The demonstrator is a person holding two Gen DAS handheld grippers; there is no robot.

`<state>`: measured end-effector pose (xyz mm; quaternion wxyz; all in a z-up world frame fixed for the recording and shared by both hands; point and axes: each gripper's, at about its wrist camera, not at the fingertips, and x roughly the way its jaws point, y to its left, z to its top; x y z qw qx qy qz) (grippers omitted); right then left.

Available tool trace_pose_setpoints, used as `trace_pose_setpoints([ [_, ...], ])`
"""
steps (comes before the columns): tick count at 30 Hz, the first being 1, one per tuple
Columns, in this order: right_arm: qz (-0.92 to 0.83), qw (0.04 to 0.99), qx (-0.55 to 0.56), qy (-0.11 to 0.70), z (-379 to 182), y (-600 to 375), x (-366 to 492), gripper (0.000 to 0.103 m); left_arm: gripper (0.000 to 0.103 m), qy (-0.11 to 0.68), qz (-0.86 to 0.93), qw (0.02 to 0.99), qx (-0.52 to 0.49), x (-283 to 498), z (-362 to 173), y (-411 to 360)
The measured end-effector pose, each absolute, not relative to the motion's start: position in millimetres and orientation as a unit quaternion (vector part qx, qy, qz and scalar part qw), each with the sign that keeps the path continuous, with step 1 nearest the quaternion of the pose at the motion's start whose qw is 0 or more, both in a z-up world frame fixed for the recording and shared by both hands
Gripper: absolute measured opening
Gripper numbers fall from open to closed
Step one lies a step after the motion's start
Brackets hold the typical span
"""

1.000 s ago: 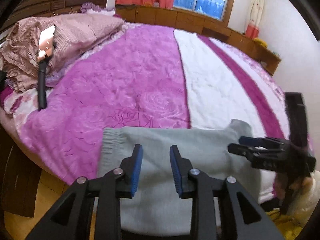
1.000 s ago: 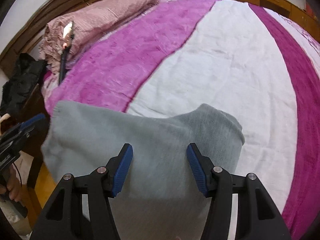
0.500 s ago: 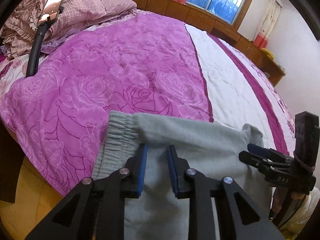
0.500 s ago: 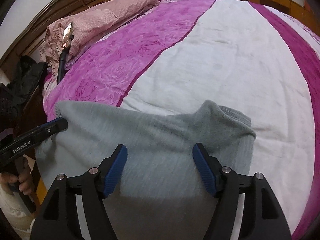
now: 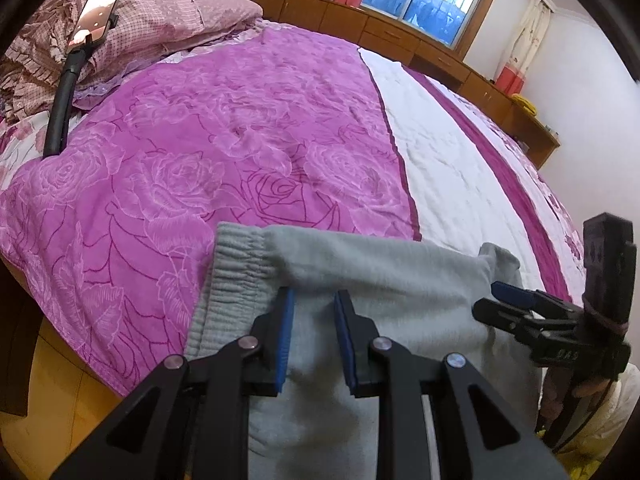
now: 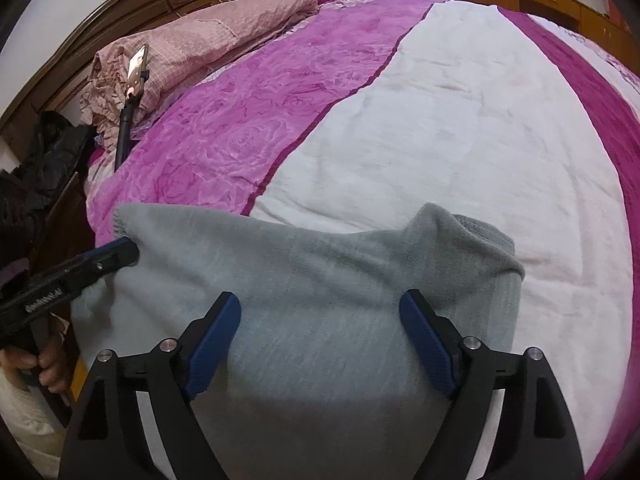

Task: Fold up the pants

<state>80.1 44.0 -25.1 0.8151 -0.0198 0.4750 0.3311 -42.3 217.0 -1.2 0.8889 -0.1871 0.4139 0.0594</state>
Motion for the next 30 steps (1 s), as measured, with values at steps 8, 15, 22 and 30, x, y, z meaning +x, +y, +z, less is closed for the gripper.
trace_pose_setpoints([
  [8, 0.318, 0.803, 0.036, 0.502, 1.0, 2.3, 63.4, 0.078, 0.023, 0.423, 0.076, 0.887, -0.171, -54.7, 23.2, 209.9],
  [15, 0.285, 0.803, 0.059, 0.520, -5.9, -38.4, 47.4, 0.078, 0.024, 0.432, 0.079, 0.886, -0.145, -72.5, 36.0, 196.3],
  [22, 0.281, 0.776, 0.121, 0.551, -28.2, -53.7, 50.0, 0.078, 0.024, 0.446, 0.071, 0.879, -0.152, -81.3, 31.6, 186.8],
  [30, 0.324, 0.757, 0.117, 0.556, -38.9, -38.5, 43.6, 0.078, 0.024, 0.483, 0.089, 0.857, -0.153, -75.1, -1.4, 189.4],
])
